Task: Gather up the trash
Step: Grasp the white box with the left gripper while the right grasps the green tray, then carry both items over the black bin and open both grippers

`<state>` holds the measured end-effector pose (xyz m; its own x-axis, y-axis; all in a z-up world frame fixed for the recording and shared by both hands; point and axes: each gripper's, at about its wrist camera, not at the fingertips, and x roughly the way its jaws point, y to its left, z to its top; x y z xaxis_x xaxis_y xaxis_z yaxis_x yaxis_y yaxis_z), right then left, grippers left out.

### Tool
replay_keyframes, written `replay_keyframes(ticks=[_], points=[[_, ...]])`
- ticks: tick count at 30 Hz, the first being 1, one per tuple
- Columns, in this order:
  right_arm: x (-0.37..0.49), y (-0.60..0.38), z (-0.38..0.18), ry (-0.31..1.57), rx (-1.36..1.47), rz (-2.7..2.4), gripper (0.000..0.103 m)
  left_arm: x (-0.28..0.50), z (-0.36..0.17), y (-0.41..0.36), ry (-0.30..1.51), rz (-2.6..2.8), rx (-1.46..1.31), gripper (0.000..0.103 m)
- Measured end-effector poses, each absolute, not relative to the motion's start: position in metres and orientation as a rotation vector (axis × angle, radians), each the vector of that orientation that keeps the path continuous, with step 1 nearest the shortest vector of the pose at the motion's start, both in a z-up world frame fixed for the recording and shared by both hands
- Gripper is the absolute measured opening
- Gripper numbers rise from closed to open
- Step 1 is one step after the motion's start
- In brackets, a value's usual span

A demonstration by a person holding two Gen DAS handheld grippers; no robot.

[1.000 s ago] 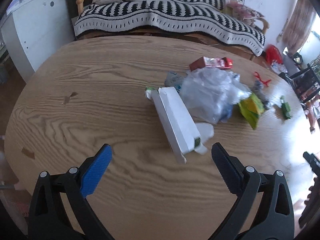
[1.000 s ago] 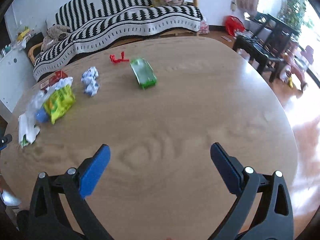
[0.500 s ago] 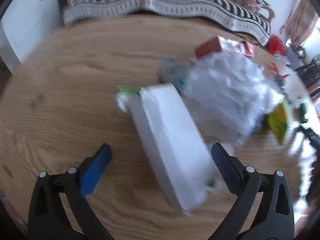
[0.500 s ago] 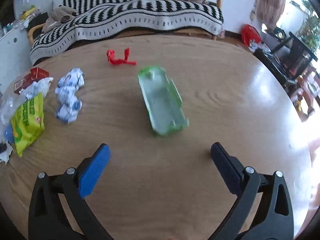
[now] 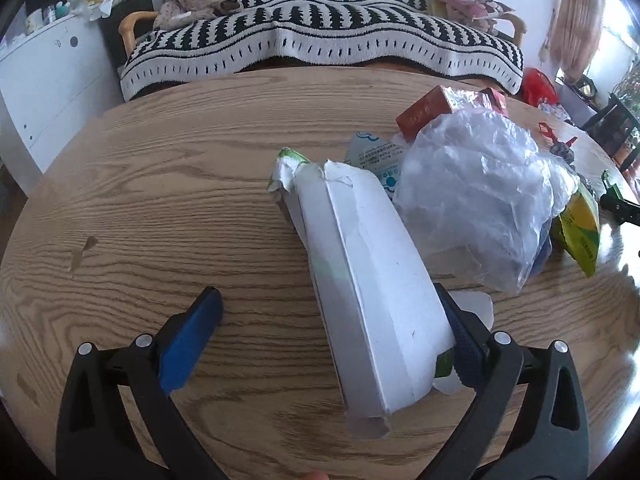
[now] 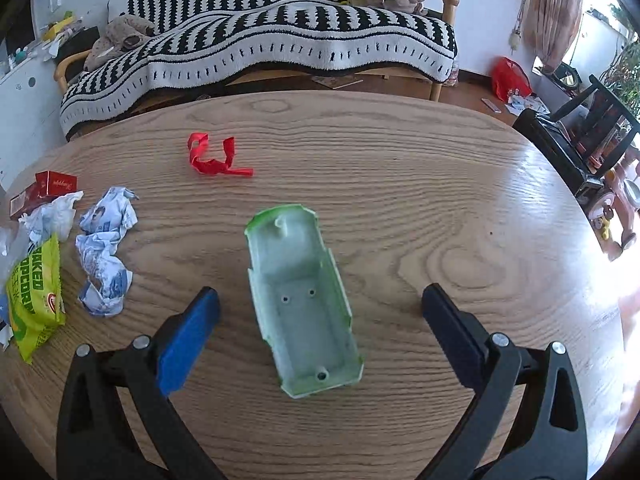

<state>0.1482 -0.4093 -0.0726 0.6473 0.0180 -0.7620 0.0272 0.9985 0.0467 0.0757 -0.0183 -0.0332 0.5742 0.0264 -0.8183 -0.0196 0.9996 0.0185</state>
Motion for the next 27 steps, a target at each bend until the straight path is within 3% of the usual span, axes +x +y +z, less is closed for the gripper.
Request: replay_keyframes(ticks=[10,11,12,13,14,27], points=[[0.138,-0.405,-0.074,0.866,0.054,-0.007,0.097,0.075,-0.033,-0.019,0.955,0.017,0.0,0.096],[0.135,-0.403,-0.072,0.849,0.051,-0.001,0.09,0.072,-0.029,-0.02,0.933,0.018,0.003,0.073],[0.129,-0.4,-0.069,0.83,0.045,0.002,0.061,0.069,-0.026,-0.02,0.906,0.025,0.011,0.026],[0.124,-0.396,-0.067,0.81,0.03,-0.004,0.039,0.068,-0.025,-0.02,0.903,0.048,0.012,0.027],[0.121,-0.394,-0.068,0.81,0.027,-0.01,0.033,0.067,-0.025,-0.019,0.906,0.048,0.0,0.026],[-0.001,-0.392,-0.016,0.718,0.201,0.002,0.032,0.005,0.061,-0.034,0.839,-0.09,-0.077,0.023]])
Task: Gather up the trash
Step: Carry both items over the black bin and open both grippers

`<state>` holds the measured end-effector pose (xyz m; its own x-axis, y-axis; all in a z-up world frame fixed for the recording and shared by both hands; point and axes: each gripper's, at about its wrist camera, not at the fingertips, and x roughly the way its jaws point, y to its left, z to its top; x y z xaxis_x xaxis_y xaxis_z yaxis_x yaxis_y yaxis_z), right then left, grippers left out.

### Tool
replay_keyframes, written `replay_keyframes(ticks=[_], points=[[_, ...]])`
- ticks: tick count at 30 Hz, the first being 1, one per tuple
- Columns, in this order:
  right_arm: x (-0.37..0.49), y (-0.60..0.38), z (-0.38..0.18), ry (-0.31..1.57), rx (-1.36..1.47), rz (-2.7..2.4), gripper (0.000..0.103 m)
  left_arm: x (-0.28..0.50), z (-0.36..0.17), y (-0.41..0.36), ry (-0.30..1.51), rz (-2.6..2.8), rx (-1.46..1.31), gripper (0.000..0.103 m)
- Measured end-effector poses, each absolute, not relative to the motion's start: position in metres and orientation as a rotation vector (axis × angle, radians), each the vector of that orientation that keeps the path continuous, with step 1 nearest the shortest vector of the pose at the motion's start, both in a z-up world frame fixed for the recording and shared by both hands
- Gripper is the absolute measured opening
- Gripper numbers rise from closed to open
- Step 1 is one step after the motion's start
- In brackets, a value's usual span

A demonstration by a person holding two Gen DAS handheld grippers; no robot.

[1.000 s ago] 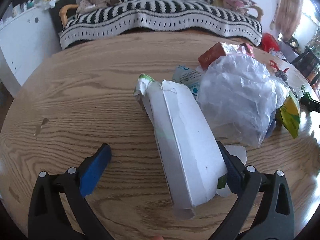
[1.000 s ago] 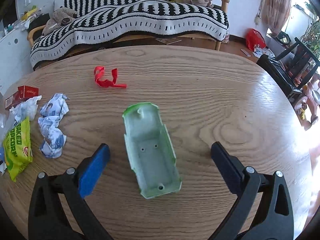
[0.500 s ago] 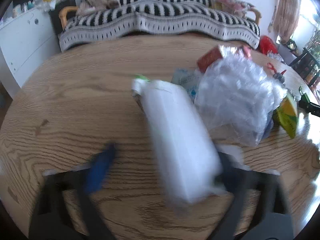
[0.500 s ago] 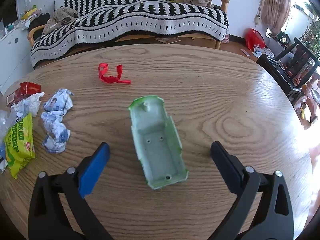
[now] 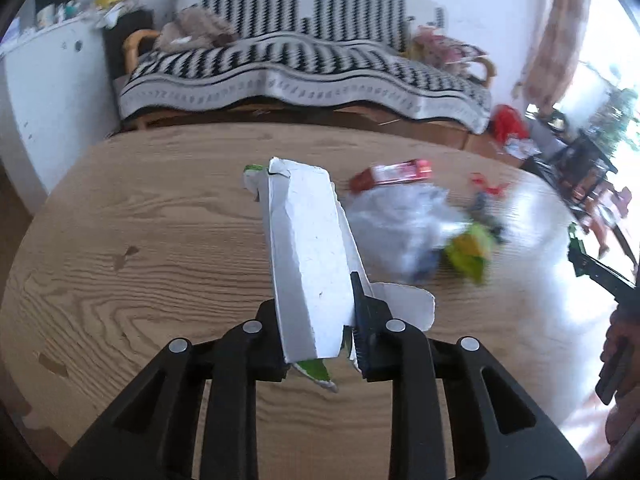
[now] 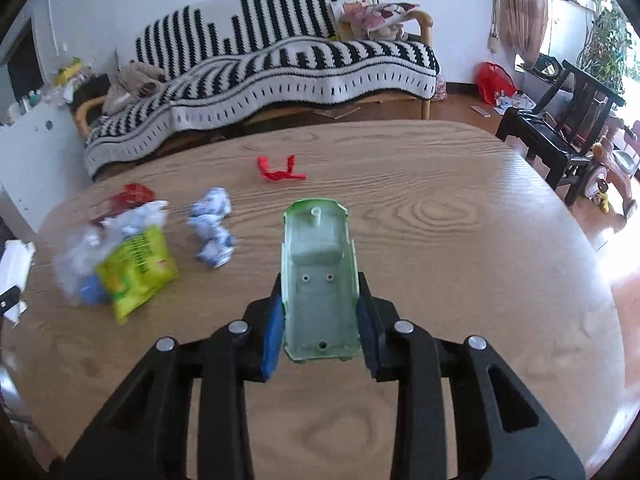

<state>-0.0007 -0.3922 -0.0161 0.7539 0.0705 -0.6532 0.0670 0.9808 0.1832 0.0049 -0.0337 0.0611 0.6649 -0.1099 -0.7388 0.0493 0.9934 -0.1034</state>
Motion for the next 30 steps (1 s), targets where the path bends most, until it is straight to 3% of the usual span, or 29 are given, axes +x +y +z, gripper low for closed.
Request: replay_keyframes(ticks=[6,12,23,30], points=[[-0.094,-0.429,0.005,0.702,0.342,0.018,0.032,-0.042,0.08,-0.098,0.835,-0.303,-0.044,0.023],[-0.189,-0.445,0.005,0.722,0.356,0.012,0.033,-0.106,0.061,-0.188,0.916,-0.562,0.012,0.024],[-0.276,-0.45,-0.124,1.005,0.557,-0.055,0.033,-0.175,-0.069,-0.298,1.284,-0.757,0.134,0.022],[-0.285,-0.46,-0.147,1.03,0.621,-0.085,0.033,-0.18,-0.071,-0.299,1.242,-0.783,0.179,0.016]])
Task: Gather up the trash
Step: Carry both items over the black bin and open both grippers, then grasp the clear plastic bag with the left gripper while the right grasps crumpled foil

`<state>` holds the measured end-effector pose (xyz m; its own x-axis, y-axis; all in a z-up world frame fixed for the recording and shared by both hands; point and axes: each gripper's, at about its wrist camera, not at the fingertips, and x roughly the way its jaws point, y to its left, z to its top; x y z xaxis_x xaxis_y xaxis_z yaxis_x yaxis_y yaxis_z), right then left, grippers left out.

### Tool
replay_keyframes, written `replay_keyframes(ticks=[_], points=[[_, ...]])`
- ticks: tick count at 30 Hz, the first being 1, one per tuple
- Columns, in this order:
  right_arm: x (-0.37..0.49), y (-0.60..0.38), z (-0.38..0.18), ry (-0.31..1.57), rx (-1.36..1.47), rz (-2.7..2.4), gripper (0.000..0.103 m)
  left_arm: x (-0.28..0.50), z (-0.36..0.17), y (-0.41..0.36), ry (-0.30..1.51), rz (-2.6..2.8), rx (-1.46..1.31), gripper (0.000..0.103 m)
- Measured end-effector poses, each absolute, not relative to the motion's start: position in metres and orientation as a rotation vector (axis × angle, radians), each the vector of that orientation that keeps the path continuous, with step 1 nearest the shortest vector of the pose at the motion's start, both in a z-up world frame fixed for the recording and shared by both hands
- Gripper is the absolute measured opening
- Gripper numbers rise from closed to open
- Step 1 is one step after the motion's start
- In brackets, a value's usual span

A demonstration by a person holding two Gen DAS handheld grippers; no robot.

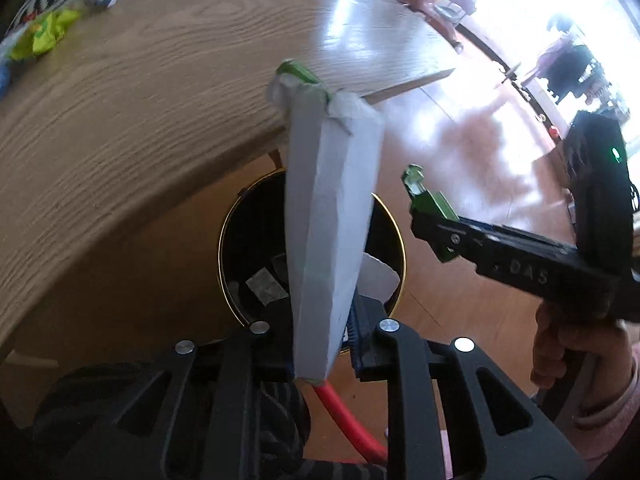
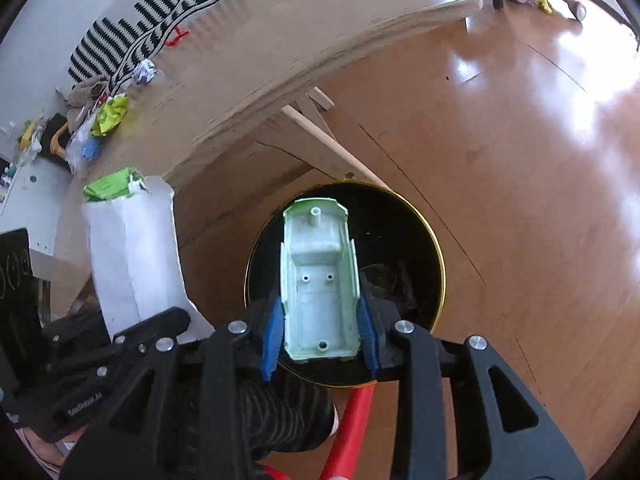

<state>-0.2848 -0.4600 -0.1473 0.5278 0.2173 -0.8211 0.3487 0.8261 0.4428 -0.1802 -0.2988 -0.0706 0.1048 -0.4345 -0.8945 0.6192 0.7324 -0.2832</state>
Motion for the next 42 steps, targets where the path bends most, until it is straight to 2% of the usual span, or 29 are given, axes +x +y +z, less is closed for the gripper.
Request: replay_keyframes(ticks=[6,14,16,17,18,19,20,21,24,31,42], points=[[-0.3,-0.474,-0.148,1.001,0.644,-0.112,0.033,-0.206,-0.054,-0.297,1.155,-0.864,0.205,0.014],[-0.293,-0.48,-0.156,1.005,0.731,-0.101,0.033,-0.196,-0.061,-0.306,1.216,-0.855,0.239,0.015],[-0.291,-0.482,-0.159,1.009,0.775,-0.093,0.033,-0.196,-0.065,-0.308,1.239,-0.87,0.246,0.025],[-0.29,-0.484,-0.159,1.01,0.798,-0.09,0.042,-0.197,-0.067,-0.31,1.257,-0.87,0.263,0.031],[-0.289,-0.486,-0.159,1.008,0.812,-0.102,0.07,-0.198,-0.068,-0.311,1.263,-0.87,0.27,0.049],[-0.291,-0.49,-0.156,0.991,0.825,-0.122,0.092,-0.199,-0.067,-0.311,1.259,-0.871,0.271,0.063],[-0.292,-0.493,-0.154,0.975,0.832,-0.131,0.095,-0.198,-0.064,-0.309,1.243,-0.872,0.265,0.087],[-0.293,-0.496,-0.151,0.963,0.837,-0.14,0.095,-0.198,-0.058,-0.305,1.212,-0.877,0.245,0.091],[-0.299,-0.506,-0.142,0.925,0.83,-0.187,0.096,-0.197,-0.044,-0.292,1.137,-0.857,0.209,0.094],[-0.284,-0.487,-0.087,0.817,0.546,-0.232,0.096,-0.173,0.004,-0.236,0.926,-0.63,0.244,0.097],[-0.166,-0.395,-0.033,0.772,0.273,-0.018,0.096,-0.064,0.047,-0.086,0.885,-0.211,0.04,0.097]])
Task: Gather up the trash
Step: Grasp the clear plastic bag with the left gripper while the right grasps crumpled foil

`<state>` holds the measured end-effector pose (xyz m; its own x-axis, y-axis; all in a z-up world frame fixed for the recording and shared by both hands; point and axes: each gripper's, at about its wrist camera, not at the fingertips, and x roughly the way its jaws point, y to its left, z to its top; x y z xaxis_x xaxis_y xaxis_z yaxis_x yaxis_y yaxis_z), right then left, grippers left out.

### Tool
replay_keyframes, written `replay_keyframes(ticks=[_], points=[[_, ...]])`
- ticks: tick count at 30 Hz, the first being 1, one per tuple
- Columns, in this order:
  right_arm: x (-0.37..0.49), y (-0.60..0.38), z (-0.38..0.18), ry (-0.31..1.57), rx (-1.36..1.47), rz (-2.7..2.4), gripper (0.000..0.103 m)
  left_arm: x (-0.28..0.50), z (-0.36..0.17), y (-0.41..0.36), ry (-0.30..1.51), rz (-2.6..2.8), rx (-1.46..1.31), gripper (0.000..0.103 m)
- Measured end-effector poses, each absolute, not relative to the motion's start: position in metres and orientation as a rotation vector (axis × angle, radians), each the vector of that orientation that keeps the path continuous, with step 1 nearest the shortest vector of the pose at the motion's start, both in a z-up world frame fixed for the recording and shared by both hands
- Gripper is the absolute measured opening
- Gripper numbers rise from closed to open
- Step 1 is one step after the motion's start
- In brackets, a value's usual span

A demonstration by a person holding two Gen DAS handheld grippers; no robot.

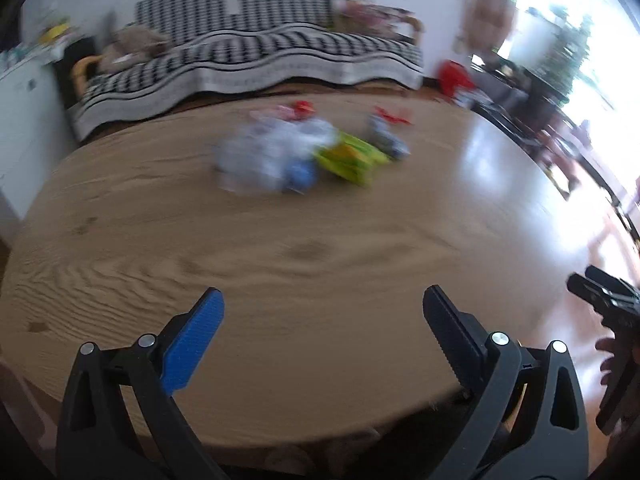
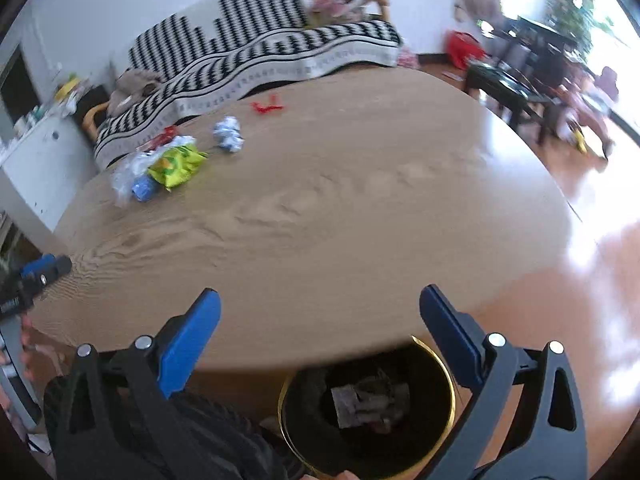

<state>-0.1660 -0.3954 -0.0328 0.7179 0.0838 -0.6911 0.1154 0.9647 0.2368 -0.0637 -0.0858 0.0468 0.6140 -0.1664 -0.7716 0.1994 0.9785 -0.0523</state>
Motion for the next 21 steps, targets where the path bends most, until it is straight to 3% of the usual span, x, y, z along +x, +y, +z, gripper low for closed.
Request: replay_keyframes(ticks=[9,21], points=[[-0.051,-0.351,0.005,0.754,0.173,0.04,0.096,0.023,0.059,-0.053,0.869,-0.127,0.009,0.097],[0.092,-0.314,-0.015,0.842,0.163,0.058,0.096,0.105,0.025,-0.074,0.959,-0.179,-0.012,0.097]])
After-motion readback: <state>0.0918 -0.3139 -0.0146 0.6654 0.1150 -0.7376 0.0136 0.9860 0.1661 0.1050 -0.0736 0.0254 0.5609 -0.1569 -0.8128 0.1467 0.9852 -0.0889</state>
